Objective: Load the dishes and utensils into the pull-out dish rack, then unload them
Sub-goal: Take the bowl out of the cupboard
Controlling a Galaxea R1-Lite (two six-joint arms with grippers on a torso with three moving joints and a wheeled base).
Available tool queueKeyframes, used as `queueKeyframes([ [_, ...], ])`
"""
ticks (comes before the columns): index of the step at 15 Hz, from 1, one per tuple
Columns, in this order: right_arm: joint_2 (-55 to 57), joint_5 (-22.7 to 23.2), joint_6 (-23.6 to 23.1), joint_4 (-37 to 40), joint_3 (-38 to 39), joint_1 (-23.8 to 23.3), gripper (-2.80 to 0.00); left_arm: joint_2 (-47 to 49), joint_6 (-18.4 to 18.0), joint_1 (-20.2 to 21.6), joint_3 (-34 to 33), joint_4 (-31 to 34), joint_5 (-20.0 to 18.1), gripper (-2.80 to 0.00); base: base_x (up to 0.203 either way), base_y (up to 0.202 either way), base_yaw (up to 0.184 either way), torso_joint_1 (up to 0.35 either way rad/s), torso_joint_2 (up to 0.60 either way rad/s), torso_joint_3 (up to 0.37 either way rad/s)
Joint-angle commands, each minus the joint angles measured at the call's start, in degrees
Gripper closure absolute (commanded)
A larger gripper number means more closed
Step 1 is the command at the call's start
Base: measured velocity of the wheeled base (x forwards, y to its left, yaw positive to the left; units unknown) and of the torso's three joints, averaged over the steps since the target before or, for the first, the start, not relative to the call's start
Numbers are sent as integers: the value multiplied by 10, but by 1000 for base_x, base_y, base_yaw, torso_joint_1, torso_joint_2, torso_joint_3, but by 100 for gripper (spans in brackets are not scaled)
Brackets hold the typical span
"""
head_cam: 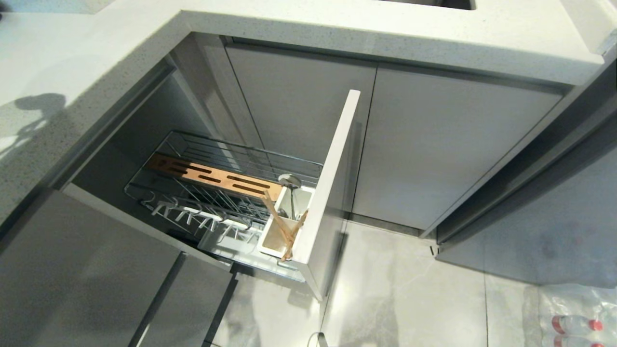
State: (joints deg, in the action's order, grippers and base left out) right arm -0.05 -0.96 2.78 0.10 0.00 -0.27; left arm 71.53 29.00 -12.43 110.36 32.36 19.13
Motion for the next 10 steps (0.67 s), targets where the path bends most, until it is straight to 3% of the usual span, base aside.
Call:
queueKeyframes([
  [1,0,0,0,0,1,0,0,-39,-41,107,5,18,-47,0,0,0,0,0,0,0],
  [5,0,0,0,0,1,0,0,-68,-168,394,9,115,-195,0,0,0,0,0,0,0],
  [8,0,0,0,0,1,0,0,-51,-309,529,0,174,-247,0,0,0,0,0,0,0],
  [10,0,0,0,0,1,0,0,-12,-378,562,4,216,-254,0,0,0,0,0,0,0],
])
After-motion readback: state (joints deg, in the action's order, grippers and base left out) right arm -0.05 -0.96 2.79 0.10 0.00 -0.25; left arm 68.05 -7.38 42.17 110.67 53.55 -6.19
